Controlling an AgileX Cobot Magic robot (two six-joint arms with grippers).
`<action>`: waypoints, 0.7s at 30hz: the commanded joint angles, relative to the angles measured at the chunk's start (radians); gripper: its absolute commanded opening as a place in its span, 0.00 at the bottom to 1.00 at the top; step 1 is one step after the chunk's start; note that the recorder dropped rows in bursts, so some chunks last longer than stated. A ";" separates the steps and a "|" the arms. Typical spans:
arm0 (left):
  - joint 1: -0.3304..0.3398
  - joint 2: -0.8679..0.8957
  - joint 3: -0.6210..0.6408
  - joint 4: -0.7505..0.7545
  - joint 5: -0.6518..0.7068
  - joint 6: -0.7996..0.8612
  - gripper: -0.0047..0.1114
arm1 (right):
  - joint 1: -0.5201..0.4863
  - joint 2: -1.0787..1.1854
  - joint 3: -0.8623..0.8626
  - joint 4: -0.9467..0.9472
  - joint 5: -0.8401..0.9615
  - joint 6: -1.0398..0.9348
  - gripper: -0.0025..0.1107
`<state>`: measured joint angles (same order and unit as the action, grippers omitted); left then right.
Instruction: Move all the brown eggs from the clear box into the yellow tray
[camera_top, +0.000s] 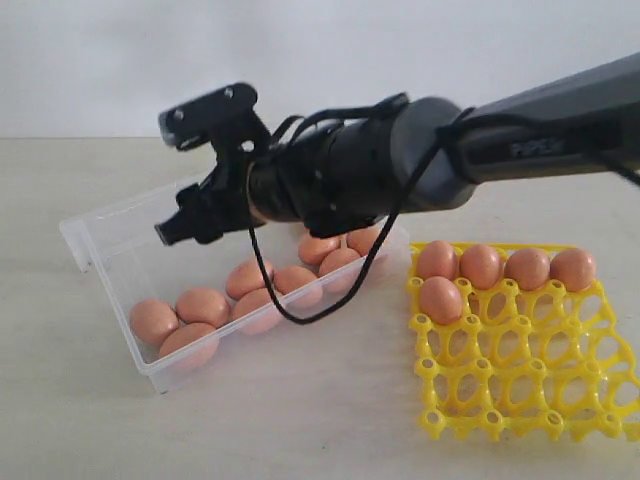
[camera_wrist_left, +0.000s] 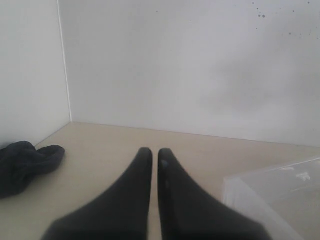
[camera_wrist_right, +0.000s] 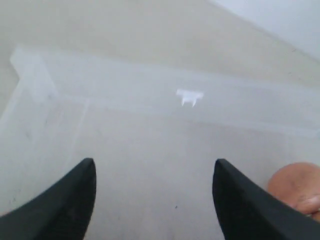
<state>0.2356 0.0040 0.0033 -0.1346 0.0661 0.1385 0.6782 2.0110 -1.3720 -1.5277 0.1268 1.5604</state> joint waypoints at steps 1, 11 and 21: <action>-0.001 -0.004 -0.003 0.000 -0.014 0.002 0.08 | 0.000 -0.106 0.049 0.306 0.220 -0.250 0.55; -0.001 -0.004 -0.003 0.000 -0.014 0.002 0.08 | 0.000 -0.113 0.069 0.764 0.754 -1.166 0.55; -0.001 -0.004 -0.003 0.000 -0.014 0.002 0.08 | 0.038 -0.104 0.035 0.890 0.478 -1.220 0.55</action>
<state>0.2356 0.0040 0.0033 -0.1346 0.0642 0.1385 0.6992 1.9118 -1.3108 -0.7238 0.6571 0.2998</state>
